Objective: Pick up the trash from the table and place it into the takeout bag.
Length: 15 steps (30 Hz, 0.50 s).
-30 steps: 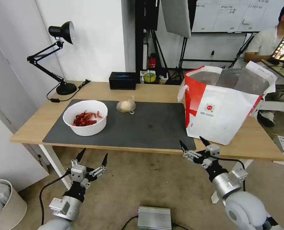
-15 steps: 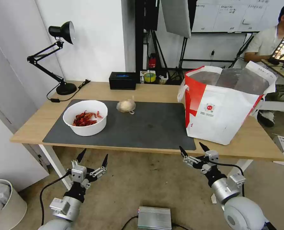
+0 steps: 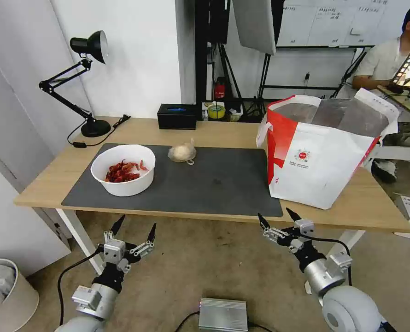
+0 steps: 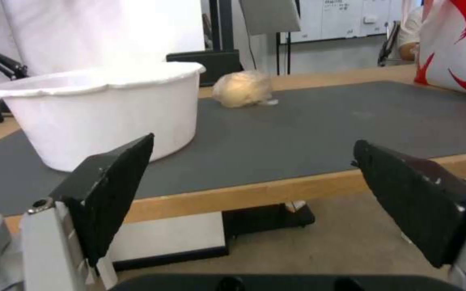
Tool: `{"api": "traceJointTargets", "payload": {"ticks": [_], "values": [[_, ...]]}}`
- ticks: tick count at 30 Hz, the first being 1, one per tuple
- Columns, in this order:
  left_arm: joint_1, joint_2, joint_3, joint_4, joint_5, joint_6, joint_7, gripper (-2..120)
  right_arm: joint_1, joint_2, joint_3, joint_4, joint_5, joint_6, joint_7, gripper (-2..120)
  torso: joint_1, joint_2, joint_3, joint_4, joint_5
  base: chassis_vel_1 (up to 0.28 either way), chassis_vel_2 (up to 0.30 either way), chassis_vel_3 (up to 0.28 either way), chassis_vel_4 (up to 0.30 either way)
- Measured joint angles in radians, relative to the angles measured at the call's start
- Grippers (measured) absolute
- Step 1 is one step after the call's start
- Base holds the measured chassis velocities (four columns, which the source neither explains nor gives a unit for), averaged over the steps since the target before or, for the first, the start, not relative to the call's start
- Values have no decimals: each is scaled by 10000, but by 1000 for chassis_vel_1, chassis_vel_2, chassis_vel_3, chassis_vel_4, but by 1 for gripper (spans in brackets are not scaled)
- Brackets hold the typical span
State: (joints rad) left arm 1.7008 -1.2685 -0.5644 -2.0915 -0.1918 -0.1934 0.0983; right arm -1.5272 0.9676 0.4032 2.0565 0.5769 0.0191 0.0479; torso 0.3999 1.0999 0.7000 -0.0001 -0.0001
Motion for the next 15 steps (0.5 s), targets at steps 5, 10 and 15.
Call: {"api": "traceJointTargets", "payload": {"ticks": [5,10,15], "values": [[63,-50,-8,1,20,-60,3,100,341,-1,-286,-68,20,-21,20,100,0,1,0,-1,0,0,0,0,0],[123,-73,-26,-20,48,-96,5,100,1365,-101,-981,-245,226,-198,133,100,0,0,1,1,1,0,0,0,0],[179,-154,-52,-96,76,-115,7,100,3930,-340,-2454,-975,877,-755,428,100,2,0,2,0,1,0,0,0,0]]}}
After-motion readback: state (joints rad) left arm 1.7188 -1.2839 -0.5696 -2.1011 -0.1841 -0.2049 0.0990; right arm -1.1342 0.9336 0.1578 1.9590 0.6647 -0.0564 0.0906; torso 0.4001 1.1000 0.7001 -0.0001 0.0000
